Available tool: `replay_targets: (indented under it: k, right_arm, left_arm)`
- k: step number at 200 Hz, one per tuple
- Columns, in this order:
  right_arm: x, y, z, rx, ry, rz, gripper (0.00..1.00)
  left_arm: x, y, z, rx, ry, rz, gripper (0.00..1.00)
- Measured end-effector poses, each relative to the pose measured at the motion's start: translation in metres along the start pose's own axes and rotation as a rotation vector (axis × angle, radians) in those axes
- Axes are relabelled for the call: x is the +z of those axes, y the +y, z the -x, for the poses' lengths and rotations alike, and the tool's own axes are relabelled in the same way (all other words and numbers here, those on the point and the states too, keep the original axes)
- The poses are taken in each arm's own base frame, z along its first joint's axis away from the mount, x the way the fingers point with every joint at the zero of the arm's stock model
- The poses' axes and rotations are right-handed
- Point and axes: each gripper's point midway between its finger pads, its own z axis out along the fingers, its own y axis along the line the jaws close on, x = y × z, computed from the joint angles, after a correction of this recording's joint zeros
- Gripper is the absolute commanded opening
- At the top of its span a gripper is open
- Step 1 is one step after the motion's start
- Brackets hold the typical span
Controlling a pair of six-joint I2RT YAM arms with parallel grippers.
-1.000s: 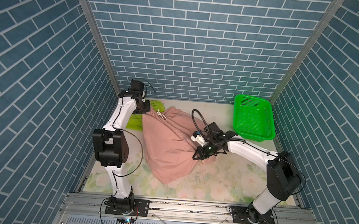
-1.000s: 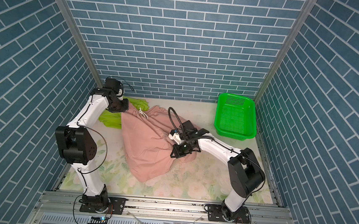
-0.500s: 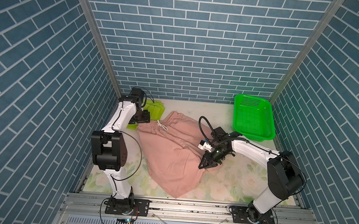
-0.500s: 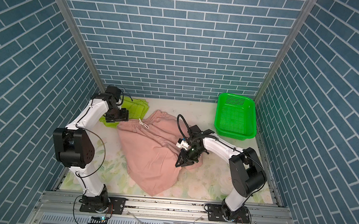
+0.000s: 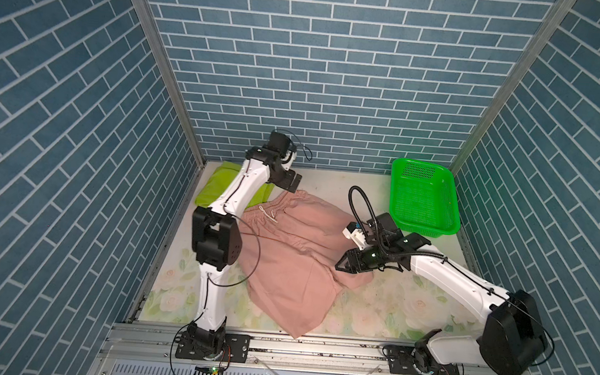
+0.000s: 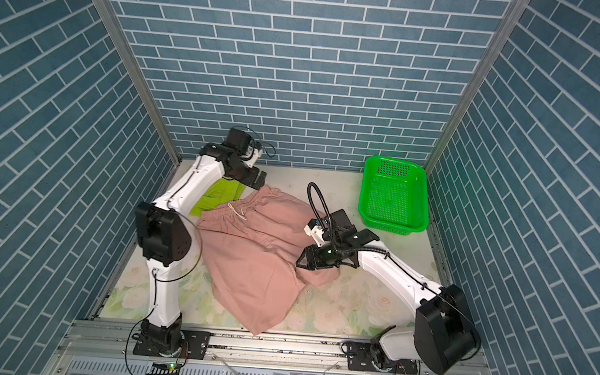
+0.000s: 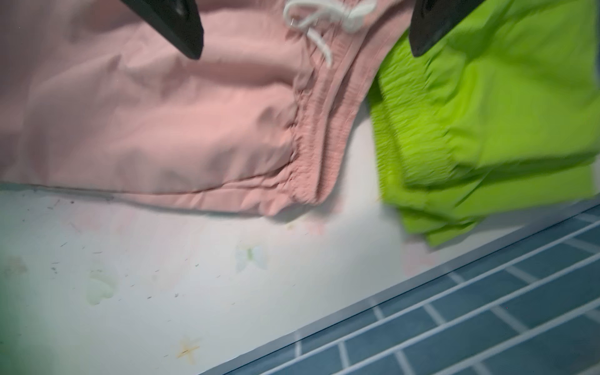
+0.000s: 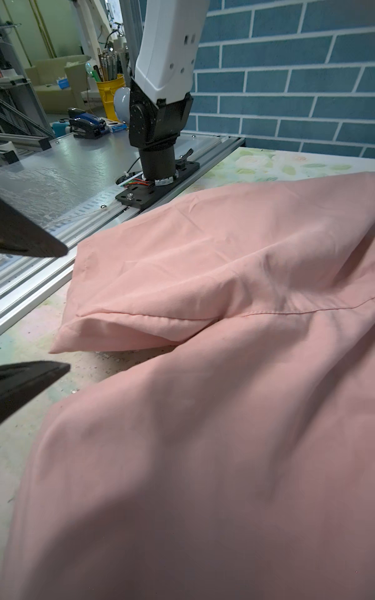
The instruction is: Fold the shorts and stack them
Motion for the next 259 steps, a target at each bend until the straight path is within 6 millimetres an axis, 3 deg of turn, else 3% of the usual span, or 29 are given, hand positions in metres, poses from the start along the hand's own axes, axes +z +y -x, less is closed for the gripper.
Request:
replay_targets:
  k: [33,46,60,90,123,129,149,168,204,259]
  right_arm:
    - [-0.015,0.008,0.004,-0.039,-0.126,0.025,0.53]
    - [-0.019,0.011,0.005,-0.051,-0.164,0.035,0.53]
    - [-0.022,0.012,0.006,-0.053,-0.191,0.043,0.53]
    - [-0.018,0.009,0.006,-0.039,-0.212,0.054,0.53]
    - [-0.017,0.011,0.011,-0.033,-0.234,0.065,0.53]
    - [-0.018,0.011,0.011,-0.033,-0.237,0.066,0.53]
    - [-0.018,0.011,0.014,-0.033,-0.248,0.061,0.53]
    - [-0.02,0.004,0.015,-0.025,-0.263,0.023,0.53]
    - [-0.024,-0.026,0.009,0.031,-0.263,-0.143,0.55]
    - [-0.051,-0.099,-0.01,0.202,-0.251,-0.487,0.59]
  left_arm:
    - [0.089,0.006,-0.001,0.011,0.066,-0.021,1.0]
    - [0.109,0.011,-0.01,0.006,0.096,-0.02,0.99]
    - [0.118,0.015,-0.02,-0.001,0.123,-0.019,0.96]
    - [0.123,0.015,-0.024,-0.005,0.128,-0.028,0.88]
    - [0.128,0.007,-0.026,-0.008,0.126,-0.068,0.7]
    - [0.128,0.006,-0.025,-0.009,0.122,-0.075,0.62]
    - [0.128,0.002,-0.024,-0.007,0.115,-0.088,0.19]
    - [0.128,0.003,-0.024,-0.007,0.117,-0.086,0.0]
    - [0.121,0.012,-0.019,-0.001,0.113,-0.035,0.0]
    - [0.091,0.036,-0.008,-0.014,0.094,0.083,0.0]
